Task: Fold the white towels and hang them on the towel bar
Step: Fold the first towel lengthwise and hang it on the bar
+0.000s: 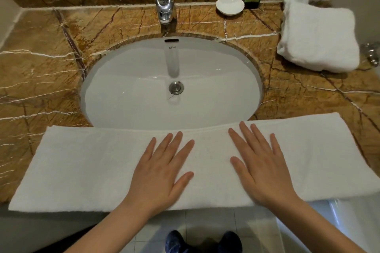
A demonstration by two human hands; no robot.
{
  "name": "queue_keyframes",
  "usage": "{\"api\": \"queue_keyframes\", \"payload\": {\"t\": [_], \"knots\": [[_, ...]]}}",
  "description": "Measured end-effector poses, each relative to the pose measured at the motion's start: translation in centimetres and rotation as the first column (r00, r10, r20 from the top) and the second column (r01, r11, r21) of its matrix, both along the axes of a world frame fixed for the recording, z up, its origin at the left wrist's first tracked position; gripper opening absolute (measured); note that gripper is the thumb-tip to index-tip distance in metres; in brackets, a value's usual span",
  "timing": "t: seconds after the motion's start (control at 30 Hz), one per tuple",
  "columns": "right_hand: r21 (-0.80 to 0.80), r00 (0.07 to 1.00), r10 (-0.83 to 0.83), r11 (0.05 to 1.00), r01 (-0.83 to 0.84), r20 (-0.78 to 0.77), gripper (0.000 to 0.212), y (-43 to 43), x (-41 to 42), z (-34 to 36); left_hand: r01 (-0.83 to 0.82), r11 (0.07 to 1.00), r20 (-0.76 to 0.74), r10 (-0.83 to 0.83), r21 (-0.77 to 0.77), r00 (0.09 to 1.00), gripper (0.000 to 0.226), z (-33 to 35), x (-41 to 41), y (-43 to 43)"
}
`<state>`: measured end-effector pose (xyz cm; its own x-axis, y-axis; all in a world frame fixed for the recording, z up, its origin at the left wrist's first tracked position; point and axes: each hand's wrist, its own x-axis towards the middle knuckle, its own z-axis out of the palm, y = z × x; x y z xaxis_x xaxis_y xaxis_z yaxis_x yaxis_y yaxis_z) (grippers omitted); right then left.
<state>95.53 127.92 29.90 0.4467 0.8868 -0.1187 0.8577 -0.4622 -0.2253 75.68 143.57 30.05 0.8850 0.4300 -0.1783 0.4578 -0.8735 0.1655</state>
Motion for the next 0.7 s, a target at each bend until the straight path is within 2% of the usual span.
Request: {"api": "queue_keyframes", "payload": {"t": [0.13, 0.3, 0.5, 0.6, 0.7], "knots": [[0.213, 0.987, -0.131, 0.966, 0.149, -0.096, 0.054, -0.5, 3.5, 0.4, -0.010, 0.999, 0.053, 0.012, -0.051, 0.998, 0.062, 0.3, 1.9, -1.5], [0.033, 0.980, -0.192, 0.981, 0.191, 0.058, 0.062, -2.6, 9.1, -0.2, 0.151, 0.988, 0.111, -0.146, -0.038, 0.983, 0.061, -0.2, 6.7, -5.2], [0.006, 0.972, -0.227, 0.974, 0.227, 0.061, 0.065, -5.6, 14.2, 0.1, 0.152, 0.987, 0.129, -0.143, -0.058, 0.981, 0.061, -0.8, 12.1, -8.3], [0.028, 0.971, -0.236, 0.972, 0.235, 0.047, 0.063, -6.3, 15.5, 0.5, 0.160, 0.983, 0.125, -0.147, -0.095, 0.981, 0.062, -0.7, 13.7, -9.2], [0.179, 0.978, -0.208, 0.963, 0.200, 0.024, 0.048, -5.9, 15.4, 1.3, 0.144, 0.982, 0.149, -0.125, -0.123, 0.981, 0.060, -0.2, 14.5, -9.3]]}}
